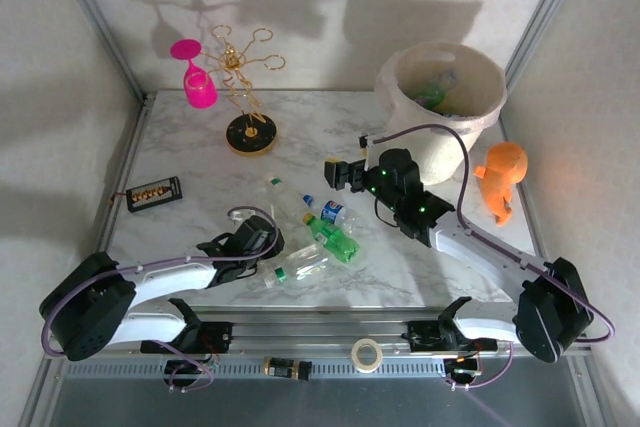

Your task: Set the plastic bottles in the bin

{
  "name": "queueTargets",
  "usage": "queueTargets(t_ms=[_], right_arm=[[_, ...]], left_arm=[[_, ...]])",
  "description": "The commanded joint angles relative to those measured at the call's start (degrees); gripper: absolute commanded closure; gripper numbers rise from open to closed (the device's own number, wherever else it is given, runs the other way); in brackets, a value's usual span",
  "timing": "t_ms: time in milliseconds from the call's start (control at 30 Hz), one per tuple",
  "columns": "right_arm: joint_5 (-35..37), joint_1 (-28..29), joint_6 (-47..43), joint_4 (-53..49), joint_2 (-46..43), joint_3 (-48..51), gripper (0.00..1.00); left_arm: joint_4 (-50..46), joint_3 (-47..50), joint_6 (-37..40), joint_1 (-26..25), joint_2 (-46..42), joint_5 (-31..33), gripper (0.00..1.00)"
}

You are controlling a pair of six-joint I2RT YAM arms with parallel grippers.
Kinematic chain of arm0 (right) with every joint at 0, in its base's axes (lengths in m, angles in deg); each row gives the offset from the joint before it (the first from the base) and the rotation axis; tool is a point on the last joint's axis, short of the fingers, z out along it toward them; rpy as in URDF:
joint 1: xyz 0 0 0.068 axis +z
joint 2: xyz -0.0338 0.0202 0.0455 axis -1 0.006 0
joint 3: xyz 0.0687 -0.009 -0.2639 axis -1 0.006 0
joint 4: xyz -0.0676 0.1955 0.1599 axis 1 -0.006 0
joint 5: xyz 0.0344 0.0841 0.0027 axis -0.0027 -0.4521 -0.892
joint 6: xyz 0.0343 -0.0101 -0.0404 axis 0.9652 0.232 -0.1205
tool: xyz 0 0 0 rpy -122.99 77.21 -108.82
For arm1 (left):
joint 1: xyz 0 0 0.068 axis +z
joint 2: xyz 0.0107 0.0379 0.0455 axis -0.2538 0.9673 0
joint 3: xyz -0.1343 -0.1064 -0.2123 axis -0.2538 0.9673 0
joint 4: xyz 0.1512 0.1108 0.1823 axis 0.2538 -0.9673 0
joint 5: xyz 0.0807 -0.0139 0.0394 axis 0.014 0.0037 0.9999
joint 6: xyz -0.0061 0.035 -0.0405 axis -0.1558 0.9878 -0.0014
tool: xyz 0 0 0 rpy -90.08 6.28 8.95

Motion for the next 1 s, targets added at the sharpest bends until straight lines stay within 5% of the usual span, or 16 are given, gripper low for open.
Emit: queueTargets(t_ms=[0,167,433,633,967], right_arm=[[1.5,0.1,1.4,0.4,-2.2,0.6,0.01],[1.8,0.1,2.8,-1.8,-2.1,0.9,0.01],[1.7,0.0,3.2,-2.6,-2.5,1.2,0.01],[1.2,-0.1,2.6,-3.1,-5.7,1.6,0.01],[-5.6,-4.1,6.0,-3.9,-12.7,0.5,0.01]], left_arm=[[-0.7,1.0,0.2,-0.4,-1.0,1.9,0.49],[-0.8,1.3,0.2,-0.3,-4.7,4.0,0.62],[-2.1,1.4,0.8,-0.3,-17.6,10.2,0.68],[5.5,0.5,3.9,-0.3,-24.3,13.0,0.71],[29.8,-3.2,10.1,-0.4,-15.3,1.8,0.71]])
